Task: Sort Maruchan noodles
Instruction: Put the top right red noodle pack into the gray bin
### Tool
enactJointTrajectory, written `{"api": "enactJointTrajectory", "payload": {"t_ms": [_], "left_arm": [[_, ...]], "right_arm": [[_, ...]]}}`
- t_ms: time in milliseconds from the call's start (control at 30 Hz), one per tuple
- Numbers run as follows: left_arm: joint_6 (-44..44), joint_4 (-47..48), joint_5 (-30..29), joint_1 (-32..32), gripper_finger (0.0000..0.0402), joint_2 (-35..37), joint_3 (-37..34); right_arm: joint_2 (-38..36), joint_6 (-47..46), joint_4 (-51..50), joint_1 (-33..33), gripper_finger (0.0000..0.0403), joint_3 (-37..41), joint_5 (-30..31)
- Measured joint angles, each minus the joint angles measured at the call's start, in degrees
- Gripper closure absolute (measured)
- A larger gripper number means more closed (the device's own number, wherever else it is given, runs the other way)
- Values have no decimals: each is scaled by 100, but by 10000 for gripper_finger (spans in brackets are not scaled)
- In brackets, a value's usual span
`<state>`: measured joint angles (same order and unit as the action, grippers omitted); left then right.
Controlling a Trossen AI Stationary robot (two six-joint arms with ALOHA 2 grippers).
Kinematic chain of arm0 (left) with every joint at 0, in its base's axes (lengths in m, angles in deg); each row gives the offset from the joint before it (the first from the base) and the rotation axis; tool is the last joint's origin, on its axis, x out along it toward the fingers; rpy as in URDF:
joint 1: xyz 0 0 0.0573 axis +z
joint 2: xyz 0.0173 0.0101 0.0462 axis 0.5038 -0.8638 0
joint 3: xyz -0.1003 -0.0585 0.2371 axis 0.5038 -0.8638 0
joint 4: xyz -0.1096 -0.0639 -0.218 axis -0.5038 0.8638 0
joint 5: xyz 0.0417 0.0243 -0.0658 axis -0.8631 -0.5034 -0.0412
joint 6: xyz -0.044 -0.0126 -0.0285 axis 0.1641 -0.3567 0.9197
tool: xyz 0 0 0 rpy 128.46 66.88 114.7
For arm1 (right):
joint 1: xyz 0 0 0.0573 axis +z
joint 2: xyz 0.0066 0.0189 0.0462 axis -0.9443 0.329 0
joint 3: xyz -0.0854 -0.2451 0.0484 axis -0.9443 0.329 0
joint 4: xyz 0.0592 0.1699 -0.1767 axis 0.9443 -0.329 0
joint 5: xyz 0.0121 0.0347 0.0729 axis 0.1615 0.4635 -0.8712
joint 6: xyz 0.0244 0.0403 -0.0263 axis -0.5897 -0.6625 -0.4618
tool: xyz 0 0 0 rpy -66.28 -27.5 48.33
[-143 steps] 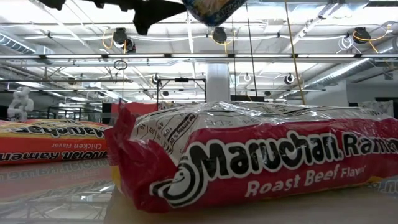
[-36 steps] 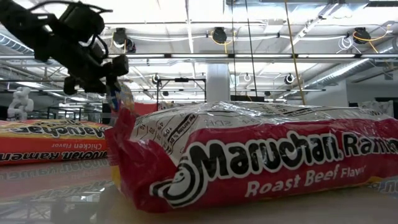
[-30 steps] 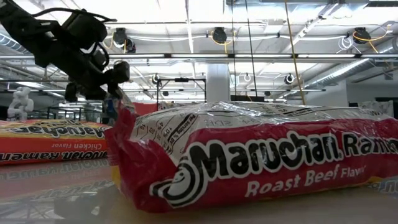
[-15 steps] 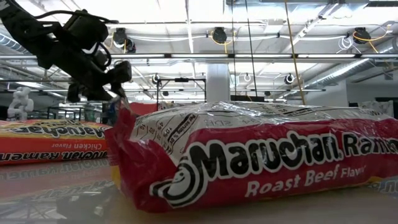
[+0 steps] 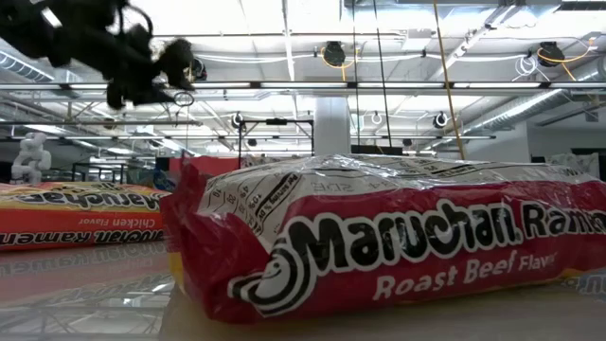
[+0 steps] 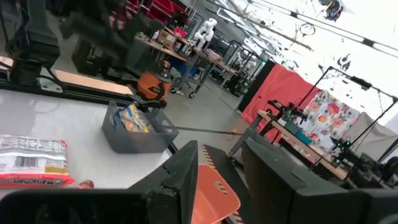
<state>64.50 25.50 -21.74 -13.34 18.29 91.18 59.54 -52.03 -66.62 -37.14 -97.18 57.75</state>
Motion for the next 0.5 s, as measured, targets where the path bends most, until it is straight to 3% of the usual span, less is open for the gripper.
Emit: {"api": "enactJointTrajectory", "payload": {"t_ms": [200,367,500], "left_arm": [[-152,2094,942,-135,160,842,854],[282,4357,1962,-240,160,882,1684],[687,5372,2563,-546,160,853,1811]], "right_arm": [[2,-918,-422,-2,282,0,-660],[2,-1808,-523,-89,282,0,-1482],[24,-2731,-1203,-266,282,0,-2508]]}}
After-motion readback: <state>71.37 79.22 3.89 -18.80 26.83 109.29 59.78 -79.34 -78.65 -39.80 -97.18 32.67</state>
